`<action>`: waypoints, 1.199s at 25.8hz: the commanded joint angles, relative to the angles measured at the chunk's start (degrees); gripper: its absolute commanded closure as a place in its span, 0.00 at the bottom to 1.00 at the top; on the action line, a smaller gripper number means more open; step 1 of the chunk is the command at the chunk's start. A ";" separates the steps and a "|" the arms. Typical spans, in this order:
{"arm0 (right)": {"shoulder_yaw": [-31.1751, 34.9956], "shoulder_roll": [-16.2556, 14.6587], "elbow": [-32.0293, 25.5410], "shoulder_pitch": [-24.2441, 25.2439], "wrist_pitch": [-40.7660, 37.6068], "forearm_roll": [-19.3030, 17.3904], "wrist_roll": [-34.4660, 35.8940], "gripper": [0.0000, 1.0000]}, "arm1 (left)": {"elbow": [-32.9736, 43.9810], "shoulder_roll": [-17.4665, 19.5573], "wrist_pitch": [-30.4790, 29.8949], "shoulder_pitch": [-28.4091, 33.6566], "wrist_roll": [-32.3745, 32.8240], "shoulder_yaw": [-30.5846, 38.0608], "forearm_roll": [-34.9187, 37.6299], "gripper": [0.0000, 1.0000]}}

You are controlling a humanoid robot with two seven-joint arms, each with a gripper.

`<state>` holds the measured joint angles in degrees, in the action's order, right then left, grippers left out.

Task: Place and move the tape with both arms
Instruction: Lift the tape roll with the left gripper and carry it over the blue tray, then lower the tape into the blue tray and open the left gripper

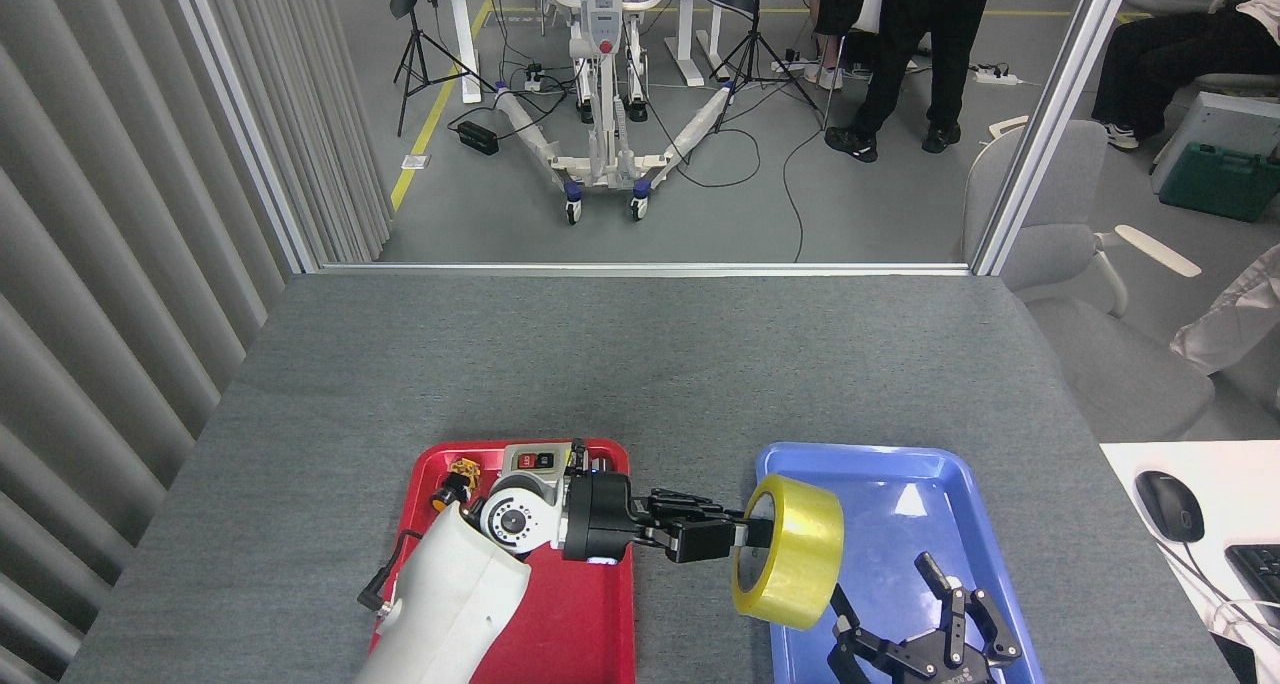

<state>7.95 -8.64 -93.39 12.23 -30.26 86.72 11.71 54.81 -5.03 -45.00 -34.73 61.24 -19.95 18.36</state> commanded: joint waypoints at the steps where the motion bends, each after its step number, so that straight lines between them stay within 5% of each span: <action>1: 4.00 -0.23 -1.18 1.48 -13.43 0.29 1.21 0.00 | -1.02 -0.07 0.00 0.01 0.11 0.00 -0.08 1.00; 11: 9.36 -0.32 -3.64 2.36 -14.74 0.03 4.64 0.00 | -1.99 -0.69 0.00 0.01 0.28 0.08 0.01 1.00; 31: 1.54 1.35 -8.91 5.78 -14.74 -0.06 2.53 0.00 | -2.25 -1.04 0.00 1.41 0.28 0.26 -0.08 1.00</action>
<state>11.28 -7.38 -101.70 17.76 -45.00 86.66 14.89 52.32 -6.07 -45.00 -33.74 61.62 -19.73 18.36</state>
